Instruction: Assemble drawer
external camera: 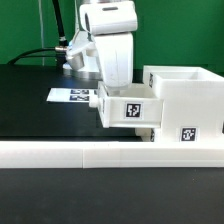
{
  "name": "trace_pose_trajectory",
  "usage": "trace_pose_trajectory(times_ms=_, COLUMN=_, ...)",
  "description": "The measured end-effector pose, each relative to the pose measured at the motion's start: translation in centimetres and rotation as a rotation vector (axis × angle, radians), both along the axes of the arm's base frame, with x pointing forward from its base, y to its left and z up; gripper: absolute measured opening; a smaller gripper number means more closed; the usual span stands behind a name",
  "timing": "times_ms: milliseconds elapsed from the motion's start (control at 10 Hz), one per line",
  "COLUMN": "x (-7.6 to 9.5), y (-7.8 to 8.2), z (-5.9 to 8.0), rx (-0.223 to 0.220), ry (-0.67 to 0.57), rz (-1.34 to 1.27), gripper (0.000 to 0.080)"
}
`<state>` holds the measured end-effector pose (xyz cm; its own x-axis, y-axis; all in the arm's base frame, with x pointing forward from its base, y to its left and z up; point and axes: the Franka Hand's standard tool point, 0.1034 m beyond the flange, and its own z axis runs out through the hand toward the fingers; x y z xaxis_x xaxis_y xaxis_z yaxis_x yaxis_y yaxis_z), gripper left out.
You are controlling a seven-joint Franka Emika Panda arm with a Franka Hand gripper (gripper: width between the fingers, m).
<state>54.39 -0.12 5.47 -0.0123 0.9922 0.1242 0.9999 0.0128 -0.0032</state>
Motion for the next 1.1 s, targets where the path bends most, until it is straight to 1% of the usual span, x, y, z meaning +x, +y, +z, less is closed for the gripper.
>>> trace_pose_trajectory(times_ms=700, x=0.2, y=-0.01, z=-0.17, rx=0.002, ry=0.005, rz=-0.004, gripper=0.0041)
trace_pose_trajectory(times_ms=1100, x=0.4, y=0.39, z=-0.26, rx=0.004, ry=0.006, rz=-0.022, gripper=0.0041)
